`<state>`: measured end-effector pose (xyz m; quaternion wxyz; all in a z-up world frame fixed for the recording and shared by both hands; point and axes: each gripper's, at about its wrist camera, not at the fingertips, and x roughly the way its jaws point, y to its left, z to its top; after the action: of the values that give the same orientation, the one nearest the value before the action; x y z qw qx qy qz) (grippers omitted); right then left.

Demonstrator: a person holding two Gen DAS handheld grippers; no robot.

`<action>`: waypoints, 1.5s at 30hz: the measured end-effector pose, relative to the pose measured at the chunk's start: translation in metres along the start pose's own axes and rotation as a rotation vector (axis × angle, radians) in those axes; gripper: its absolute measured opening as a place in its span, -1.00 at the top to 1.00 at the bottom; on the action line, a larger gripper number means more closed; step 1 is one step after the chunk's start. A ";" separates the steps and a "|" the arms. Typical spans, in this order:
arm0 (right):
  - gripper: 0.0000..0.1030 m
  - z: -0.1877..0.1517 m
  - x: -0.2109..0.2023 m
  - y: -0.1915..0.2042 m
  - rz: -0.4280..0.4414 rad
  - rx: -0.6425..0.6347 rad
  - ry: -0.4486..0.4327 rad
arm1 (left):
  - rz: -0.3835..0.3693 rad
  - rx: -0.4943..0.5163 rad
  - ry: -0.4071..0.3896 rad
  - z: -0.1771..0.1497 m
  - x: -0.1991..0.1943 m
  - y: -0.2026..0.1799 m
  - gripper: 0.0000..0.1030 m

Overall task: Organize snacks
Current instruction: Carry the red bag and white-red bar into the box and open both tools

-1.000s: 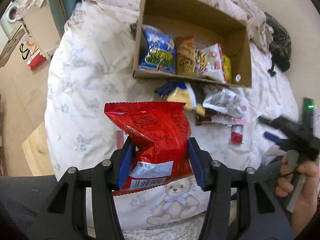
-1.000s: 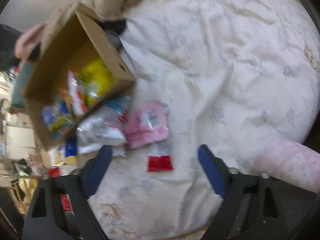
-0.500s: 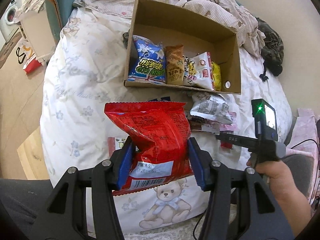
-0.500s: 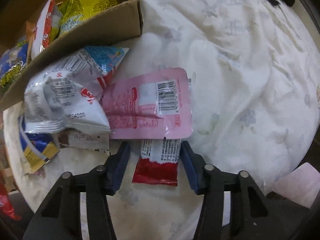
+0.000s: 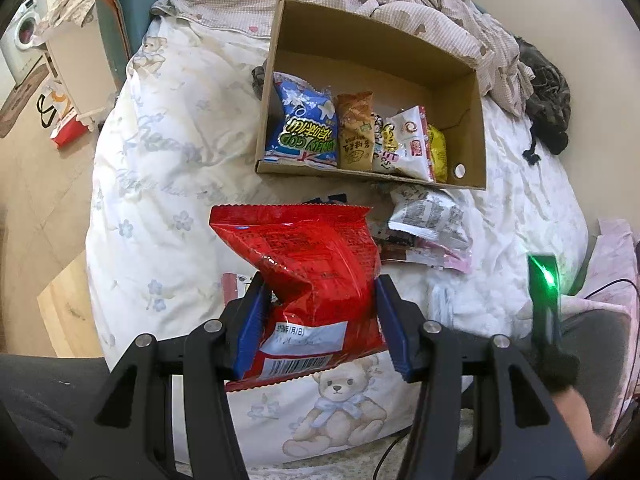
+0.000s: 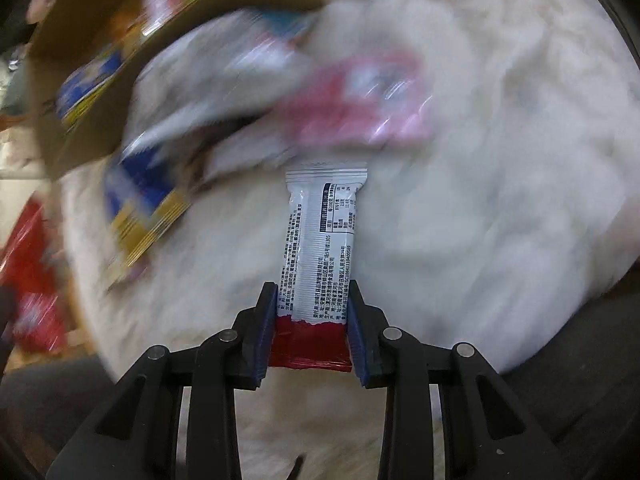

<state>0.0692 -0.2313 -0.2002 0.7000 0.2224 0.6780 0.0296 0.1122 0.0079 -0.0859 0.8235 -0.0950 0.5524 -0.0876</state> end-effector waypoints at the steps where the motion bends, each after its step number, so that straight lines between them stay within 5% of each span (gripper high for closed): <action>1: 0.34 -0.007 -0.002 0.006 0.011 -0.017 -0.003 | 0.010 0.002 0.001 0.000 0.001 0.000 0.04; 11: 0.35 -0.040 -0.062 0.033 0.228 -0.156 -0.163 | 0.054 -0.013 -0.024 -0.002 -0.001 0.010 0.04; 31: 0.35 0.008 -0.112 0.034 0.275 -0.240 -0.343 | 0.087 0.021 -0.126 0.006 -0.014 0.002 0.05; 45: 0.35 0.071 -0.149 0.050 0.307 -0.237 -0.451 | 0.090 0.075 -0.209 0.077 -0.032 -0.018 0.05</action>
<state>0.1390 -0.2564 -0.0444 0.8415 0.2398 0.4556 0.1639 0.1704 0.0028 -0.0237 0.8828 -0.0479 0.4634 -0.0608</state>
